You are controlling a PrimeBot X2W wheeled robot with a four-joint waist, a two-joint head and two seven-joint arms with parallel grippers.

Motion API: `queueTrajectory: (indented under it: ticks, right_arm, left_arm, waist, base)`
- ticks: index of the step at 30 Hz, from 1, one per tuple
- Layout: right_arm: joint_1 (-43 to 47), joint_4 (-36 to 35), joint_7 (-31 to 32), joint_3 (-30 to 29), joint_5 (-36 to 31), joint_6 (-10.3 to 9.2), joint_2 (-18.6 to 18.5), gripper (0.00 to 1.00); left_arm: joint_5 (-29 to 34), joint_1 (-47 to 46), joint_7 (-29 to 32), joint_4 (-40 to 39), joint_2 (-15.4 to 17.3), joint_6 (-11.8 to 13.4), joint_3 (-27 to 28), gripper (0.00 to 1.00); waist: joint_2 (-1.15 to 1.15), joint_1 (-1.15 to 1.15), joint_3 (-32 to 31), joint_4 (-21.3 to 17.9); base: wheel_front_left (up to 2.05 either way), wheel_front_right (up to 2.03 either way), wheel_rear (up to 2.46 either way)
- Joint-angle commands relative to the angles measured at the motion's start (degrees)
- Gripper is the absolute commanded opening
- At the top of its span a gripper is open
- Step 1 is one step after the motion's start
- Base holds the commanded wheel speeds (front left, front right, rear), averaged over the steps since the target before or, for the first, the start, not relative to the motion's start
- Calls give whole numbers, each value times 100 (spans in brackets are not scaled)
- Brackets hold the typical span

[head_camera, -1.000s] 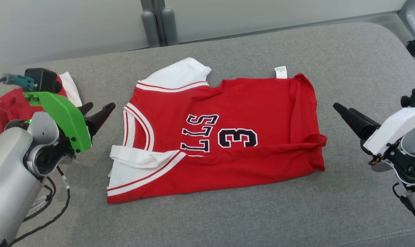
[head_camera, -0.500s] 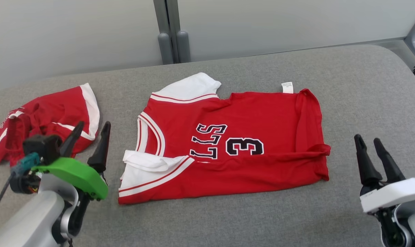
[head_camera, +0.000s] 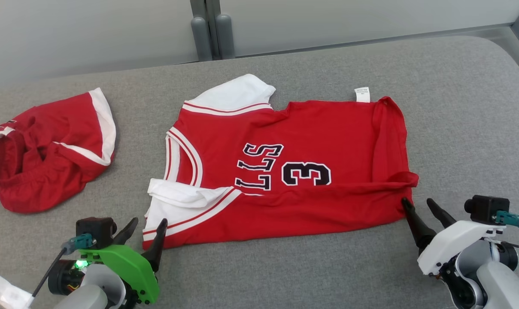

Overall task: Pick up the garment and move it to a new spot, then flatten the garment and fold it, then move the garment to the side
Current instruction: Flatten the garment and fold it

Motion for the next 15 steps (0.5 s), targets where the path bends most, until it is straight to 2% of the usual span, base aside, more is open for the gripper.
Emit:
queueTrajectory:
  ticks: [1, 8, 10, 11, 12, 13, 14, 15]
  right_arm:
    - [-110, 126, 61, 74, -75, 0, 2, 100]
    - [-278, 530, 187, 292, -78, 0, 38, 100]
    - [-307, 558, 199, 397, -38, 0, 42, 77]
    - [-326, 571, 193, 440, -17, 0, 44, 45]
    - [-337, 587, 179, 471, 7, 0, 48, 33]
    - [-347, 606, 157, 507, 25, 0, 47, 0]
    - [-354, 623, 147, 529, 47, 0, 42, 0]
    - [-361, 646, 106, 553, 65, 0, 30, 0]
  left_arm:
    - [-44, -115, 105, 129, -57, -59, -27, 100]
    - [-197, -278, 511, 620, -279, -298, -186, 100]
    - [-198, -304, 631, 725, -292, -339, -226, 100]
    - [-241, -310, 684, 771, -315, -365, -224, 100]
    - [-240, -315, 725, 802, -326, -372, -243, 100]
    - [-239, -327, 740, 828, -338, -383, -256, 42]
    - [-248, -332, 727, 846, -352, -386, -249, 12]
    - [-264, -331, 744, 872, -366, -413, -253, 0]
  waist:
    - [0, 0, 62, 27]
    - [0, 0, 140, 46]
    - [0, 0, 159, 32]
    - [0, 0, 169, 26]
    - [0, 0, 176, 23]
    - [0, 0, 181, 22]
    - [0, 0, 182, 24]
    - [0, 0, 178, 28]
  base:
    - [0, 0, 0]
    - [0, 0, 0]
    - [0, 0, 0]
    - [0, 0, 0]
    - [0, 0, 0]
    - [0, 0, 0]
    - [0, 0, 0]
    - [0, 0, 0]
